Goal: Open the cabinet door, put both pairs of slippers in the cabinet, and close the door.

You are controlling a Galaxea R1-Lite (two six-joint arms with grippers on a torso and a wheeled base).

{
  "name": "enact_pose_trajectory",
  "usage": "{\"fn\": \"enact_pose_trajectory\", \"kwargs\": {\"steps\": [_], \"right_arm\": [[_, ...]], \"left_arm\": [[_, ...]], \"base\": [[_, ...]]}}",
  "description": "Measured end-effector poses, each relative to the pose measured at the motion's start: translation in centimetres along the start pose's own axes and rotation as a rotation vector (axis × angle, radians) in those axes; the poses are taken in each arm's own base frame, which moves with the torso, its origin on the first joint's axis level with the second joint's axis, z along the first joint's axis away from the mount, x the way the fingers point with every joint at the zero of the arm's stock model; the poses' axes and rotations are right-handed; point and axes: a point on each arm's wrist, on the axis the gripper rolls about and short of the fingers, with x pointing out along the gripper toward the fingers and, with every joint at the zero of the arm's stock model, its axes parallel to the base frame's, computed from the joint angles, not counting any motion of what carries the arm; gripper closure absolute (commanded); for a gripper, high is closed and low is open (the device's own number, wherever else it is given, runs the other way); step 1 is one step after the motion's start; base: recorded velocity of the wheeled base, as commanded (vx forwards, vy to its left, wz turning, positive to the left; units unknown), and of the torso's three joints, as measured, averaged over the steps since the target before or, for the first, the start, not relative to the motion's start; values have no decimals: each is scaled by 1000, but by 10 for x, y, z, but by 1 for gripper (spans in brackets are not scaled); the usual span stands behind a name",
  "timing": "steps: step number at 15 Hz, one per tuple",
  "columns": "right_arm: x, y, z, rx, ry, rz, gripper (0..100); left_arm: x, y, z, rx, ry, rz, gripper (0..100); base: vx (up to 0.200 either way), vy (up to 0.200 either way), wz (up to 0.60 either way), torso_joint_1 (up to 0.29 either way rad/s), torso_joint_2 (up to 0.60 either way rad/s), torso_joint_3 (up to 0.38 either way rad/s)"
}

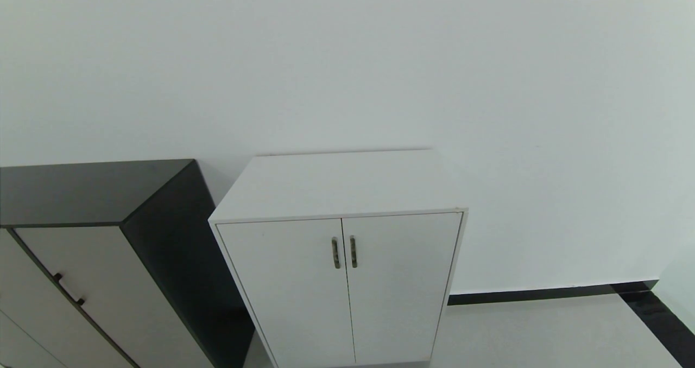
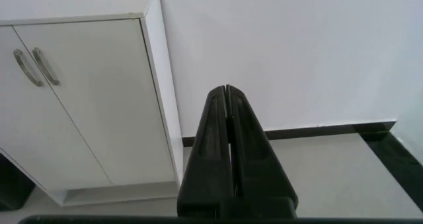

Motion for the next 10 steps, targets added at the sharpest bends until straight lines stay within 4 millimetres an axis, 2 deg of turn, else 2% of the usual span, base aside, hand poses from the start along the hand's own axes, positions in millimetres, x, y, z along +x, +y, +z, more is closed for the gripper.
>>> {"fn": "enact_pose_trajectory", "kwargs": {"steps": [4,8,10], "right_arm": [[0,0,0,9,5,4,100],[6,1,1,16,81,-49,100],[4,1,1,16,50,-15,100]], "left_arm": [[0,0,0,0,0,0,100],[0,0,0,0,0,0,100],[0,0,0,0,0,0,100]], "base": [[0,0,0,0,0,0],[0,0,0,0,0,0],[0,0,0,0,0,0]]}}
